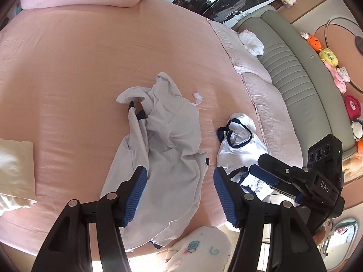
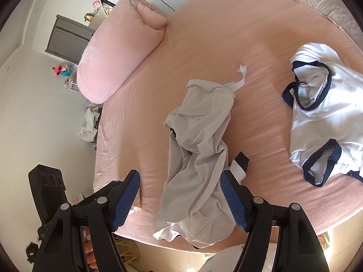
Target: Fold clothes
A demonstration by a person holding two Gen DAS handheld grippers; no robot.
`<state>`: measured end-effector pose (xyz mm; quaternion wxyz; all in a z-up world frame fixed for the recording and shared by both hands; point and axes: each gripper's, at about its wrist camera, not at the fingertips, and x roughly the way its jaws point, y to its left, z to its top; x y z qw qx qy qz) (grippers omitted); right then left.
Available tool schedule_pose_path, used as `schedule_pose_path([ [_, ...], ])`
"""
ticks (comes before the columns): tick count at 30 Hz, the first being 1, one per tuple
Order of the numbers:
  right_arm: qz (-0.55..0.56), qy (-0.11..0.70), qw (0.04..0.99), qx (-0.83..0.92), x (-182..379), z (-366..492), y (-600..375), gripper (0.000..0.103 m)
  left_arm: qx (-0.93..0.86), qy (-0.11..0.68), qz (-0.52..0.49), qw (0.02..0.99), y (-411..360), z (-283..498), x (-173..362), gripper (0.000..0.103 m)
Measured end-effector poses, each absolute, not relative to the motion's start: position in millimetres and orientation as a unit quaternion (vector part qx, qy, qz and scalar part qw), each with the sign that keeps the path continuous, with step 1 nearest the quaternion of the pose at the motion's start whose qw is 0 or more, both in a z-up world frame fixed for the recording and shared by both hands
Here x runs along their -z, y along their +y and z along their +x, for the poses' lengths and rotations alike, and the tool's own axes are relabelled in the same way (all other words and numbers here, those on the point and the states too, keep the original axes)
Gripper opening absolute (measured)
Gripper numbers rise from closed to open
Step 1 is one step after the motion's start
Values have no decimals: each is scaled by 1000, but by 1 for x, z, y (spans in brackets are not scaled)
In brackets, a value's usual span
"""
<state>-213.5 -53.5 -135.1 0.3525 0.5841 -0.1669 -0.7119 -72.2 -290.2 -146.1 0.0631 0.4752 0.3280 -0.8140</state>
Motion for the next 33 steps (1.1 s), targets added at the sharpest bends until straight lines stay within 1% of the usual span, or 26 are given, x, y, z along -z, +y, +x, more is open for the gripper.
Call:
schedule_pose_path([
  [3, 587, -175, 351, 709, 142, -225, -55, 73, 814, 306, 487, 82, -294, -80, 150, 59],
  [13, 613, -225, 320, 686, 184, -268, -48, 73, 835, 231, 492, 85, -286, -137, 157, 59],
  [17, 624, -226, 303, 684, 205, -279, -47, 73, 826, 218, 516, 63, -279, -164, 172, 59],
  [21, 637, -252, 285, 670, 230, -288, -42, 73, 818, 176, 544, 61, -264, -188, 188, 59],
  [25, 642, -263, 272, 667, 243, -296, -35, 73, 806, 150, 570, 44, -249, -208, 204, 59],
  [29, 646, -273, 258, 664, 256, -305, -29, 73, 804, 105, 584, 31, -231, -229, 217, 59],
  [33, 650, -282, 245, 661, 268, -313, -23, 73, 799, 40, 598, 36, -213, -255, 234, 59],
])
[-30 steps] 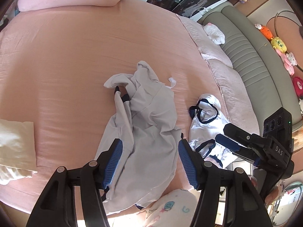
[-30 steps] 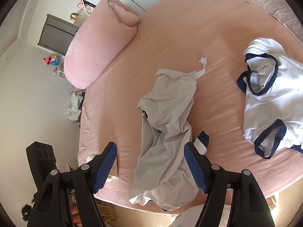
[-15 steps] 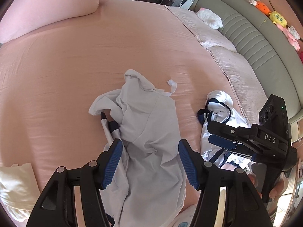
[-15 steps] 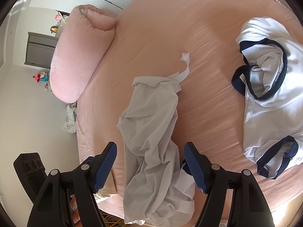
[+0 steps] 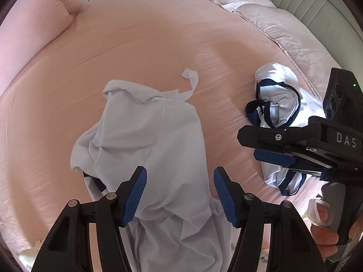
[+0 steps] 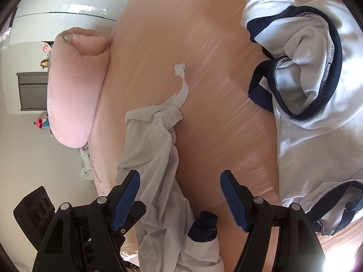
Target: Fold clothes
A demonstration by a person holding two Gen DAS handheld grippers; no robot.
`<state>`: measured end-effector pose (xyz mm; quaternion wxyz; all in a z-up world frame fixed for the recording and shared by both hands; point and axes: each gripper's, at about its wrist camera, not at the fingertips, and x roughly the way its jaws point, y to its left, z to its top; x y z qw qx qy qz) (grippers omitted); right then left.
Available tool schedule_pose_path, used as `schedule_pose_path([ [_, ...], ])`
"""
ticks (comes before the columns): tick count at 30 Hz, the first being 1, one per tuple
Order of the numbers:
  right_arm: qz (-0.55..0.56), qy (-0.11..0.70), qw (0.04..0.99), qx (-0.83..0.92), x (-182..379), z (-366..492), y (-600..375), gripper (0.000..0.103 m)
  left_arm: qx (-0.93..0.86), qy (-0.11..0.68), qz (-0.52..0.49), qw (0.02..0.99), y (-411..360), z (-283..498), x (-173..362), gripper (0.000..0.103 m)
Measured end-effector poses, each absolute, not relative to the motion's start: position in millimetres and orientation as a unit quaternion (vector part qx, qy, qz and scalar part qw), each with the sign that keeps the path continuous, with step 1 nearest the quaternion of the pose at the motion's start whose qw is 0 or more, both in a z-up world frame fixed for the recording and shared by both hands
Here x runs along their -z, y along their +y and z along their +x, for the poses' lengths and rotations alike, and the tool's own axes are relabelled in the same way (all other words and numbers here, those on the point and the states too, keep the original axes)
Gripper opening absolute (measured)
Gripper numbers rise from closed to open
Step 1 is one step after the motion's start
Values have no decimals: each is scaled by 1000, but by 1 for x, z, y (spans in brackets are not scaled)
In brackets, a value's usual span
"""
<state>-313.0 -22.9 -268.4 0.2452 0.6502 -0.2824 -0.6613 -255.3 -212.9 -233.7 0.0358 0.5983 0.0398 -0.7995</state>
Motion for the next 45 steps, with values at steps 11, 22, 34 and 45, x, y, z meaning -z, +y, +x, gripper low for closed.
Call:
schedule_pose_path([
  [11, 652, -324, 225, 648, 297, -327, 1, 73, 767, -21, 639, 51, -202, -292, 277, 59],
  [22, 661, -308, 252, 636, 304, -333, -39, 73, 756, 33, 647, 98, -259, -279, 273, 16],
  [34, 685, -320, 284, 590, 332, -342, -105, 73, 769, 127, 614, 127, -331, -245, 238, 16],
  [45, 681, -316, 317, 579, 323, -341, -158, 73, 745, 228, 610, 144, -352, -212, 238, 16],
])
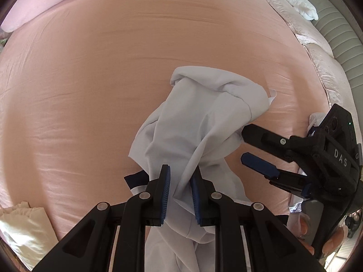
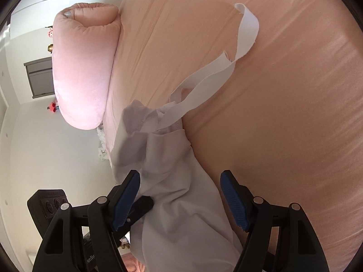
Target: Fold clothes
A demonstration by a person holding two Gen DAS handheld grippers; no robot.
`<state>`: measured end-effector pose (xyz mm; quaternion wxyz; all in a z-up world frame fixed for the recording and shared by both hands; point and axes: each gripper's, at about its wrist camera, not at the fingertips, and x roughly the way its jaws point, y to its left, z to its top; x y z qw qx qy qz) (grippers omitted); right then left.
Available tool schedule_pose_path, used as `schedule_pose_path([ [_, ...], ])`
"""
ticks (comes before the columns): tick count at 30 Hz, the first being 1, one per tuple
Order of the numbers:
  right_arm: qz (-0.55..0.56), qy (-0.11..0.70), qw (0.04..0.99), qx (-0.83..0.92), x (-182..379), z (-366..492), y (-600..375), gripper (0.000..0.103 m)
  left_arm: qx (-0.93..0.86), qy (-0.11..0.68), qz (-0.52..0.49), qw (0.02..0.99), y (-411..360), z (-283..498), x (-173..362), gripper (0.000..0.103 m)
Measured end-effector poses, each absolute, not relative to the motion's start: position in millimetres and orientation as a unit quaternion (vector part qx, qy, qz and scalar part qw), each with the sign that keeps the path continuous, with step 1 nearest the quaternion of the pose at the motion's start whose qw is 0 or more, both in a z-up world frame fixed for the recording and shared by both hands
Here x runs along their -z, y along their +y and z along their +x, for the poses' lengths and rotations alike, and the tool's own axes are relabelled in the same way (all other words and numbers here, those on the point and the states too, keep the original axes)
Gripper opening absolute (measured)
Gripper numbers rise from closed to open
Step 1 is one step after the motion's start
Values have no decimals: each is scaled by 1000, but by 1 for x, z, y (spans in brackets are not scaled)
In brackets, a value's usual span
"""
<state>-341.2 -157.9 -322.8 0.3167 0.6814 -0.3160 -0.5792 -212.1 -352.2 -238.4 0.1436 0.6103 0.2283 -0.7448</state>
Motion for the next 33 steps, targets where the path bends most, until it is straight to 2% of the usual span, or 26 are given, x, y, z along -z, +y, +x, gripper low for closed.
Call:
schedule_pose_path([
  [5, 680, -309, 325, 580, 323, -347, -177, 72, 742, 246, 608, 137, -357, -205, 239, 16],
  [9, 688, -301, 325, 574, 329, -349, -189, 55, 743, 246, 609, 129, -359, -200, 237, 16],
  [13, 697, -294, 324, 568, 336, -350, -201, 48, 747, 228, 613, 121, -356, -199, 237, 16],
  [15, 701, -291, 324, 564, 339, -351, -207, 28, 746, 226, 615, 121, -357, -199, 237, 16],
  [18, 702, -268, 326, 574, 339, -350, -215, 15, 743, 233, 616, 123, -353, -210, 243, 16],
  [23, 690, -268, 339, 581, 339, -347, -214, 11, 739, 219, 622, 139, -349, -216, 238, 20],
  [25, 686, -264, 344, 584, 339, -346, -214, 11, 740, 208, 623, 145, -349, -220, 236, 26],
  [27, 684, -253, 349, 589, 337, -343, -214, 10, 748, 198, 616, 146, -355, -227, 234, 37],
  [30, 679, -239, 357, 595, 336, -339, -215, 10, 755, 203, 606, 145, -359, -241, 229, 45],
  [33, 675, -225, 365, 601, 335, -335, -216, 10, 760, 187, 608, 133, -354, -255, 232, 47],
])
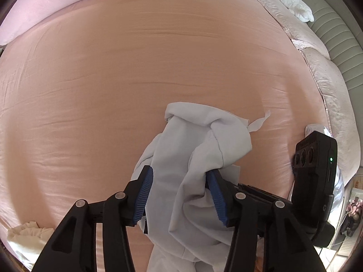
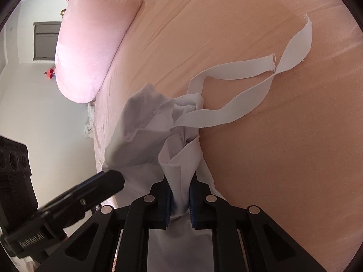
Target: Fold clothes
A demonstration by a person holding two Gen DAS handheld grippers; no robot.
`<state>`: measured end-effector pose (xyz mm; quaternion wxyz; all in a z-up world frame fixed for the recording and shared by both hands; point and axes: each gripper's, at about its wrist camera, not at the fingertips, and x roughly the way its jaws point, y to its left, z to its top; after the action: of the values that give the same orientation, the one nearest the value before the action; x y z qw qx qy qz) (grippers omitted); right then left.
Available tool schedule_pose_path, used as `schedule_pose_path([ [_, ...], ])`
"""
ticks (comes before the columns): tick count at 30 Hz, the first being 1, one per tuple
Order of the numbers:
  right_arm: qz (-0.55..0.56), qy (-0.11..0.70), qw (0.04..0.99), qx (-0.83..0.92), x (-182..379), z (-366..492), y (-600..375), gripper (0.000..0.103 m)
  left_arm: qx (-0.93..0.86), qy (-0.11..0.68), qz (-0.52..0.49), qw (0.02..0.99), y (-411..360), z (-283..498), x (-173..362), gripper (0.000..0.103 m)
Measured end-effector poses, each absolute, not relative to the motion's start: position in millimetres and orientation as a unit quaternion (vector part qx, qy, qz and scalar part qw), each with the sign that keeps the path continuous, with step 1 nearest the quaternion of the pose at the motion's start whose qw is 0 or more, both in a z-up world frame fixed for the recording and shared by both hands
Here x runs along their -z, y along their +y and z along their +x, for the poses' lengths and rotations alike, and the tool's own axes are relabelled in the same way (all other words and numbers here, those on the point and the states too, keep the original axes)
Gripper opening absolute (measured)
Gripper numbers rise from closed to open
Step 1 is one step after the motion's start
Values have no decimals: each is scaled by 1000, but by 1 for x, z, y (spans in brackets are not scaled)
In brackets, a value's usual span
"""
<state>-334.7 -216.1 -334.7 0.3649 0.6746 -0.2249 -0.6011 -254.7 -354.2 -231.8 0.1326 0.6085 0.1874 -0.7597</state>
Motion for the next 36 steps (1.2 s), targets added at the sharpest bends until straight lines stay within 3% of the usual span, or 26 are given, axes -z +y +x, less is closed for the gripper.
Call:
schedule_pose_path([
  [4, 668, -206, 375, 609, 333, -329, -217, 10, 783, 108, 602, 117, -331, -264, 237, 47],
  [5, 667, -202, 372, 613, 332, -330, -217, 10, 785, 102, 600, 112, -326, -264, 238, 41],
  [6, 666, -199, 368, 617, 330, -330, -216, 10, 789, 100, 598, 103, -322, -264, 238, 25],
  [8, 664, -192, 359, 627, 327, -332, -215, 10, 791, 94, 596, 101, -317, -262, 238, 12],
  [11, 661, -182, 347, 640, 323, -334, -214, 10, 791, 72, 597, 113, -314, -258, 236, 8],
  [14, 658, -172, 334, 653, 319, -337, -213, 8, 789, 62, 598, 128, -328, -240, 227, 7],
  [26, 620, -126, 281, 722, 286, -334, -190, 8, 778, 140, 590, 165, -380, -175, 207, 6],
  [36, 603, -134, 258, 743, 265, -324, -127, 8, 778, 211, 581, 116, -367, -157, 194, 7],
])
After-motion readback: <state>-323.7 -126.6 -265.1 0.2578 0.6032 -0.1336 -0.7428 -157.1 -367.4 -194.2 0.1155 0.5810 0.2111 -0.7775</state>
